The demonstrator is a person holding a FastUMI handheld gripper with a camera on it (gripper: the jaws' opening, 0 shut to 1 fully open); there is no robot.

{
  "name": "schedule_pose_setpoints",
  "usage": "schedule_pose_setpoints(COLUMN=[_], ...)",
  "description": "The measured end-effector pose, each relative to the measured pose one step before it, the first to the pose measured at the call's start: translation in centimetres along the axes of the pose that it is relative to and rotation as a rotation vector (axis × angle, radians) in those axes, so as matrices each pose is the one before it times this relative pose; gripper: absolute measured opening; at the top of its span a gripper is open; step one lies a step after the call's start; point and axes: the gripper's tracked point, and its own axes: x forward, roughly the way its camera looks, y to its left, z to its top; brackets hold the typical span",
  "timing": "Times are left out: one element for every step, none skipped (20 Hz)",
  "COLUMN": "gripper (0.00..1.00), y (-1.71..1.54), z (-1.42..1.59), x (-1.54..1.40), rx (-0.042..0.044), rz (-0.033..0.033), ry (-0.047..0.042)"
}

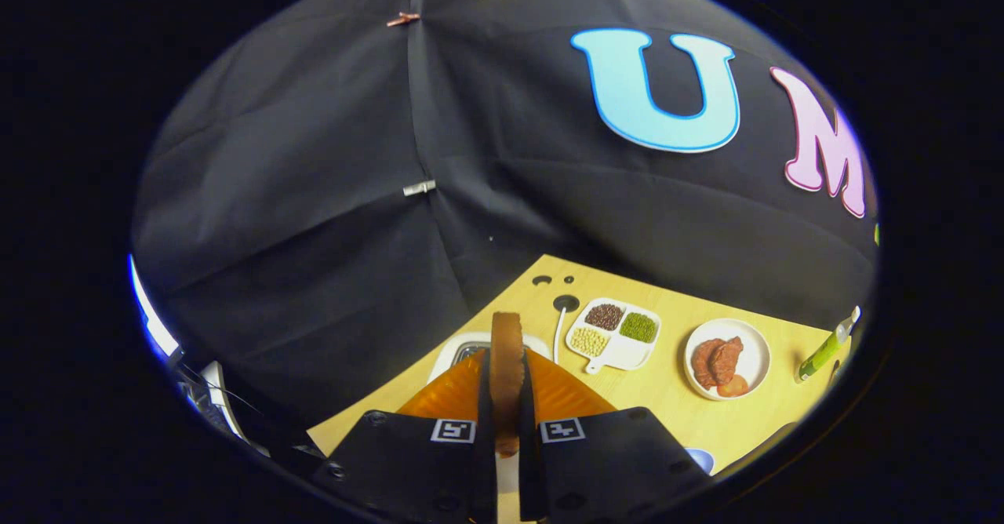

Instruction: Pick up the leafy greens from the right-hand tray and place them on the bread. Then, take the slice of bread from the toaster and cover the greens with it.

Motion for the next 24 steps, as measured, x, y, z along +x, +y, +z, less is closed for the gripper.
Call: schedule_pose_setpoints(gripper=[0.15,0.15,0.15,0.15,0.15,0.15,0.15,0.15,0.15,0.15,0.15,0.15,0.15,0.15,0.15,0.15,0.15,0.15,0.15,0.15,0.15,0.15,0.15,0.15], y=[-0.736,-0.816,-0.871,-0.861,-1.024,-0.911,-1.001,-0.816,-0.974,-0.956,-1.041,-0.898,-1.009,-0.895,-0.880,-0.895,-0.775,-0.426,-0.535,-0.419,-0.516,-0.417,-0.652,-0.822], z=[0.703,0.377,0.110,0.158,-0.198,-0.502,-0.640,-0.741,-0.924,-1.018,-1.172,-1.285,-1.351,-1.031,-0.914,-0.816,-0.943,-1.315,-1.039,-0.880,-0.782,-0.772,-0.705,-0.493], x=[-1.176,-1.164,-1.270,-1.183,-1.297,-0.912,-1.039,-0.867,-0.691,-0.552,-0.467,-0.310,-0.169,-0.218,0.033,0.223,0.221,0.637,0.302,0.402,0.393,0.441,0.385,0.419], rx=[0.01330,0.01008,0.00713,0.00400,0.00118,0.00542,0.01567,0.01690,0.01750,0.01770,0.01753,0.01911,0.02187,0.02521,0.02397,0.02253,0.02362,0.02349,0.02563,0.02437,0.02949,0.02705,0.02024,0.01121], rz=[-0.00038,-0.00063,-0.00060,-0.00624,-0.00311,-0.00963,-0.00559,-0.00418,-0.00656,-0.00666,-0.01085,-0.00780,-0.00710,-0.00309,-0.00380,-0.00265,0.00048,0.00461,0.00745,0.00819,0.01091,0.01187,0.00423,-0.00519], ry=[-0.01710,-0.01118,-0.00991,-0.01428,-0.00655,0.00287,0.00413,0.00511,0.00798,0.01157,0.01849,0.02376,0.02670,0.02058,0.01023,0.01146,0.01438,0.01730,0.01960,0.01679,0.01333,0.01055,0.00247,-0.00097])
